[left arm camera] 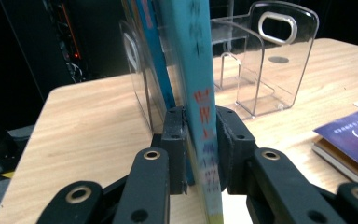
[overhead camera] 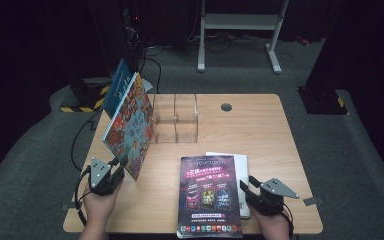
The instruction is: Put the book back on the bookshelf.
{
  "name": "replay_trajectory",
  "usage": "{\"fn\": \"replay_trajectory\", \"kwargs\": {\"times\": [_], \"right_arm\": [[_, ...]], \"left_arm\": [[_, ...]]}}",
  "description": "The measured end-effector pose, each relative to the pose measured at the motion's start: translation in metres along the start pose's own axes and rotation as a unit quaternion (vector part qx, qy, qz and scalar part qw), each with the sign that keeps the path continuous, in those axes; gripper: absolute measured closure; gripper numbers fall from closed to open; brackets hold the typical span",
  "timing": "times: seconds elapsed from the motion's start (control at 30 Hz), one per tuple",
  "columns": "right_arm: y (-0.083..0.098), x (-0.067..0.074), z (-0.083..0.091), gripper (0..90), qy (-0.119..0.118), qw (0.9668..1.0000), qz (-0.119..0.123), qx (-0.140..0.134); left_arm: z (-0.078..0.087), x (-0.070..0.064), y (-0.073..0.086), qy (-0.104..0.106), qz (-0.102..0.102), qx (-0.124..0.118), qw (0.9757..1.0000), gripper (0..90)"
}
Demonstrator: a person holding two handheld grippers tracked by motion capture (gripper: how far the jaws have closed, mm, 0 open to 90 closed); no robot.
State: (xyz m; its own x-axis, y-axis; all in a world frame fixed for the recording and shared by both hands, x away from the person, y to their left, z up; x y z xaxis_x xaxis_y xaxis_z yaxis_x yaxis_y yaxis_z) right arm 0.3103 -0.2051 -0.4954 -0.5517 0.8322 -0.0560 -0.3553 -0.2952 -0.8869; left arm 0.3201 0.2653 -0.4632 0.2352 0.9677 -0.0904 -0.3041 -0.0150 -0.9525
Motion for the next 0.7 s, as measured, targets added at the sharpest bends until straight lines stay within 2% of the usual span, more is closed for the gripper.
{"fn": "replay_trajectory", "kwargs": {"times": [0.13, 0.3, 0.53, 0.7], "right_arm": [[-0.0001, 0.0003, 0.0004, 58.2, -0.001, 1.0000, 0.002, 0.000], [-0.0002, 0.0002, 0.0004, 58.1, 0.000, 1.0000, 0.000, -0.001], [0.0000, -0.0002, 0.0005, 58.1, 0.001, 1.0000, 0.000, -0.001], [0.0000, 0.0002, 0.0004, 58.1, 0.000, 1.0000, 0.000, 0.000]], "left_arm": [[-0.0001, 0.0012, 0.0056, 0.005, 0.000, 0.010, 0.9999, 75.0], [0.0002, 0.0026, 0.0072, 0.005, 0.006, 0.010, 0.9999, 75.4], [0.0007, 0.0036, 0.0070, 0.004, 0.028, 0.014, 0.9995, 76.9], [0.0004, 0.0010, 0.0060, -0.004, 0.048, 0.015, 0.9988, 78.2]]}}
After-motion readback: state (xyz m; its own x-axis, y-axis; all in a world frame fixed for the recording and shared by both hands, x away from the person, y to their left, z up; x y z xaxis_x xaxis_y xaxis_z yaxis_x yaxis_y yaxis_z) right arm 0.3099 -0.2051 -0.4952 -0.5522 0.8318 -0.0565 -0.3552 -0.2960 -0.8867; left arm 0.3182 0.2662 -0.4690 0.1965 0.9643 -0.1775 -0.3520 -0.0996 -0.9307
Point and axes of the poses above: each handheld gripper's, and its own axes: z roughly backward along the jaws, y roughly out of its underside, x roughly to its left, the point moved 1 cm from there along -z, roughly forward along the jaws, and after that the axes turned 9 degrees about z, right-handed, at the moved point
